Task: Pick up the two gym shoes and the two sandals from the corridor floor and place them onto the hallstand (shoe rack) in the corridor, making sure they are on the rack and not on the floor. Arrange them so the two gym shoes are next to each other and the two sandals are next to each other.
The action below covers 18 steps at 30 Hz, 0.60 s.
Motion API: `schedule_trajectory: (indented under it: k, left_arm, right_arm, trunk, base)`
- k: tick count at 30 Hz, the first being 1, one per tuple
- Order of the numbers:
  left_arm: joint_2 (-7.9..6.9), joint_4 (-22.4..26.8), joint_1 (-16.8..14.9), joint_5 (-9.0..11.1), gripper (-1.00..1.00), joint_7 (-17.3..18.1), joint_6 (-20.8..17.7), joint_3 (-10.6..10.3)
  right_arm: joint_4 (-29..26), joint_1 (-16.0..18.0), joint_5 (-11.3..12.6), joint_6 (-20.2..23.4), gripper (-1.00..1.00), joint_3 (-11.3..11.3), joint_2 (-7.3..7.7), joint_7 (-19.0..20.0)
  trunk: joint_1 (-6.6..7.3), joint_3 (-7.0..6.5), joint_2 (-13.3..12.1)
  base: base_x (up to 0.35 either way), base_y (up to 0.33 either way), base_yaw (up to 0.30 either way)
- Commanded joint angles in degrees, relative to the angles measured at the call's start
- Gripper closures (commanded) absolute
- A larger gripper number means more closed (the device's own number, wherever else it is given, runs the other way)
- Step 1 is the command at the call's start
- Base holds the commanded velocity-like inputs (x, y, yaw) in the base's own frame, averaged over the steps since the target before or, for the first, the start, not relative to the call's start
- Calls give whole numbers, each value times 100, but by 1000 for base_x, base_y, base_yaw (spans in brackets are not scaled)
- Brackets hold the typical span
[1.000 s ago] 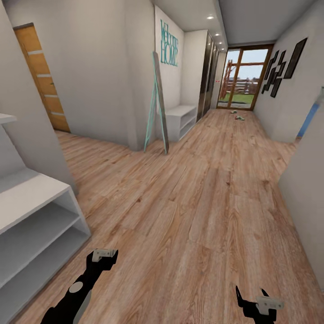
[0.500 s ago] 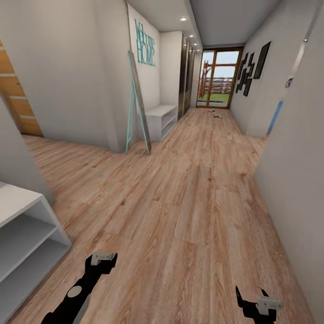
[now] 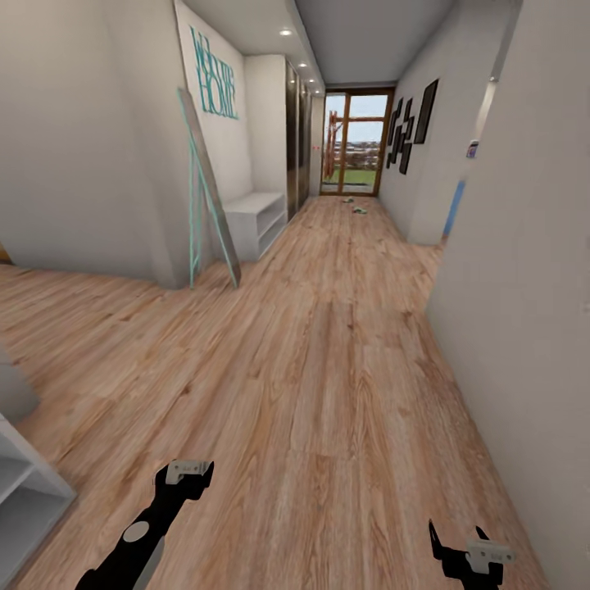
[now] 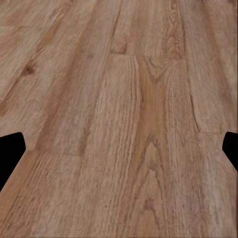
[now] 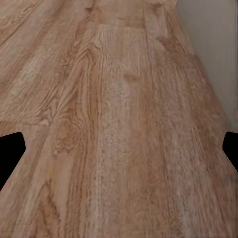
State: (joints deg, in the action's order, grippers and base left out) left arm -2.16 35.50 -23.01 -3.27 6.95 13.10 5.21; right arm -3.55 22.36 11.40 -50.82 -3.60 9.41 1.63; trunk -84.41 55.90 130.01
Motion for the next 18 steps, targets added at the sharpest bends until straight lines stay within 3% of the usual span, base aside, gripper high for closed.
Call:
schedule_trajectory:
  k: [1, 16, 18]
  left_arm:
    - [4, 0, -2, -34, -100, 44, 17, 37]
    - [4, -8, -2, -33, -100, 43, 17, 49]
    - [-27, -53, 24, -60, -100, 42, 83, 12]
  right_arm:
    - [5, 5, 55, -15, -100, -39, 0, 20]
    - [4, 5, 55, -15, -100, -44, 0, 16]
    - [70, -61, 70, 12, -100, -57, -66, 14]
  trunk:
    - [-2, 5, 2]
    - [-2, 5, 2]
    - [-2, 5, 2]
  base:
    - [328, 0, -218]
    - [336, 0, -41]
    - [16, 0, 0]
